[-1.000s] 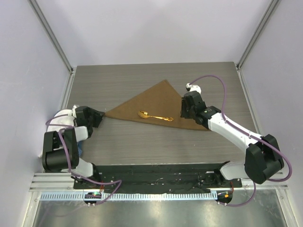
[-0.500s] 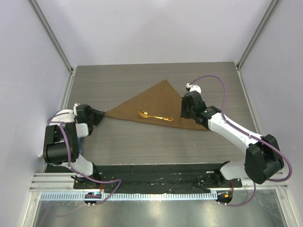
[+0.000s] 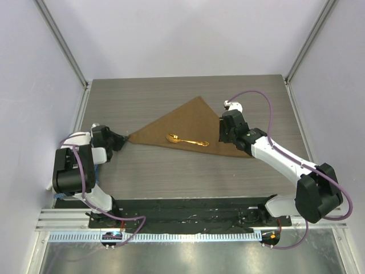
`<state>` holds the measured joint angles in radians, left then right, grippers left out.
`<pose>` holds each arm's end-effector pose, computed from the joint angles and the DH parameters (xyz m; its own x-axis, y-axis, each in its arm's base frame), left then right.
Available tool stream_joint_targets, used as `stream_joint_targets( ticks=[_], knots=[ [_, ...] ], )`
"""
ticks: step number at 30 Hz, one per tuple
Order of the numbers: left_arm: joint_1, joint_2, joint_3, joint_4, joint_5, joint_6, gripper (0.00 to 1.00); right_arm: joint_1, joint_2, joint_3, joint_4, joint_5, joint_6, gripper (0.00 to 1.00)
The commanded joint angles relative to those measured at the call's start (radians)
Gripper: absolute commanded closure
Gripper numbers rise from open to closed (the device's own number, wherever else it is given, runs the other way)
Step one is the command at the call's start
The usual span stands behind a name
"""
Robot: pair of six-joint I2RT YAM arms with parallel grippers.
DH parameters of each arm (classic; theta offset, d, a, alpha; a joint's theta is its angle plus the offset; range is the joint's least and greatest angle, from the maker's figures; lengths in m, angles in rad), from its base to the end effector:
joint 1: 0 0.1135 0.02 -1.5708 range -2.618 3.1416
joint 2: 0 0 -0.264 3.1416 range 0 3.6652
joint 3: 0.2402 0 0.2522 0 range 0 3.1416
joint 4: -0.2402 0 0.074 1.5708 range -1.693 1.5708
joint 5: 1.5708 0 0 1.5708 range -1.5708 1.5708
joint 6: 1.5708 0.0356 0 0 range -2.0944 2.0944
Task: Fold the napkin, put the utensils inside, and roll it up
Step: Fold the napkin
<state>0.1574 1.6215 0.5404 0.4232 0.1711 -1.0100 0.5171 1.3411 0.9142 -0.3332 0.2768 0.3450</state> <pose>0.2852 0.0391 0.1225 -0.3031 -0.8930 -0.3327 -0.5228 0.4477 -0.7255 0.2536 0.1330 0.2492 -0.6662 -0.0046 -0.7457 -0.0829 0.9942 0.0679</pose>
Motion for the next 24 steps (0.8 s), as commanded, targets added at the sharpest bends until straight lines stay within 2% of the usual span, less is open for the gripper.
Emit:
stream_joint_targets(
  ticks=[1, 8, 9, 11, 18, 24],
  knots=[
    [-0.018, -0.009, 0.027, 0.017, 0.088, 0.048, 1.00, -0.006, -0.051, 0.002, 0.005, 0.036, -0.012, 0.62],
    [-0.148, -0.077, 0.084, 0.019, 0.100, 0.048, 1.00, -0.008, -0.076, -0.031, 0.003, 0.038, -0.005, 0.62],
    [-0.203, -0.078, 0.101, 0.019, 0.094, 0.045, 1.00, -0.008, -0.079, -0.034, 0.005, 0.038, 0.000, 0.62],
    [-0.242, -0.075, 0.133, 0.017, 0.090, 0.037, 1.00, -0.011, -0.088, -0.044, 0.005, 0.041, 0.002, 0.61],
    [-0.428, 0.012, 0.256, 0.031, 0.097, 0.014, 1.00, -0.008, -0.105, -0.058, -0.001, 0.048, 0.008, 0.62],
    [-0.539, 0.130, 0.362, 0.080, 0.145, 0.022, 1.00, -0.009, -0.109, -0.061, -0.006, 0.055, 0.006, 0.61]
  ],
)
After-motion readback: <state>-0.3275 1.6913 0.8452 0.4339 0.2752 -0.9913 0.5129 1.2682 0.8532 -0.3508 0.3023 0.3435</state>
